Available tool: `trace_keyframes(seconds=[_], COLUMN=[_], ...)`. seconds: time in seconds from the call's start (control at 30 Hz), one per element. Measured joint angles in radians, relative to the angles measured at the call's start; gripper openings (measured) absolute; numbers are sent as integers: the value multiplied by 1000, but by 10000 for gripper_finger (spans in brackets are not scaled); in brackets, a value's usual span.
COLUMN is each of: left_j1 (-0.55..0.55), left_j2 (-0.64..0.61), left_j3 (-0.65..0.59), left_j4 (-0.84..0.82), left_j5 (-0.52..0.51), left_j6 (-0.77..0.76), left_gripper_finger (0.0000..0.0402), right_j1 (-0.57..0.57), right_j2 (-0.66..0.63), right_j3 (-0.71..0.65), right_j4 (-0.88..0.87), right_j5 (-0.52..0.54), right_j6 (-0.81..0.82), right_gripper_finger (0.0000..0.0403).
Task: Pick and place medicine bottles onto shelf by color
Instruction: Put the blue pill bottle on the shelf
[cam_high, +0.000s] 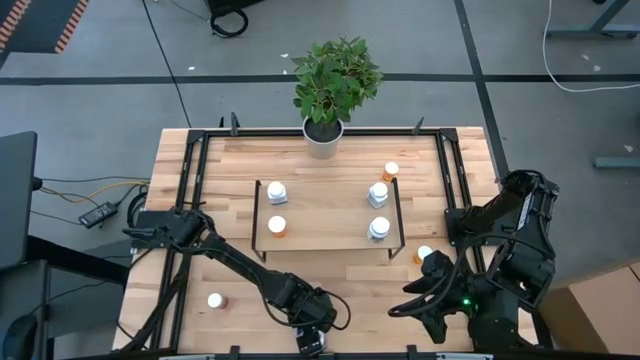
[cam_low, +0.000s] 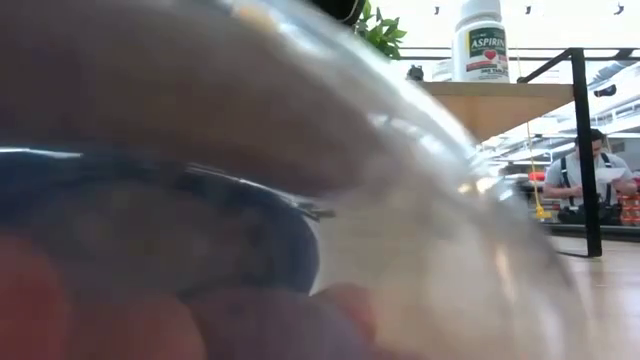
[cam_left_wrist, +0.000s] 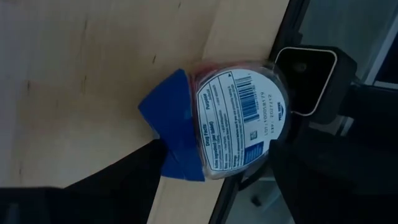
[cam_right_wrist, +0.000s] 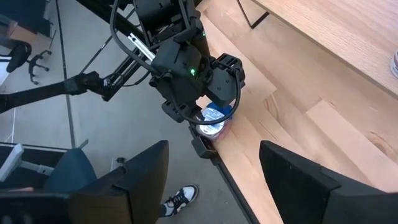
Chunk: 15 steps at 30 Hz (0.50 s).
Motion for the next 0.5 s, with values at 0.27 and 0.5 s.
trace_keyframes(seconds=[0.27, 0.5], left_j1=[23, 49], left_j2=[-8, -8], left_j3=[2, 2], left_j4=[-36, -131], left_j5=[7, -1], left_j6=[20, 55], left_gripper_finger=[297, 297], right_j1=[0, 0], right_j2=[0, 0], right_j3=[0, 0], right_j4=[0, 0], right_j5=[0, 7], right_j6=[-3, -3], right_gripper_finger=[259, 259])
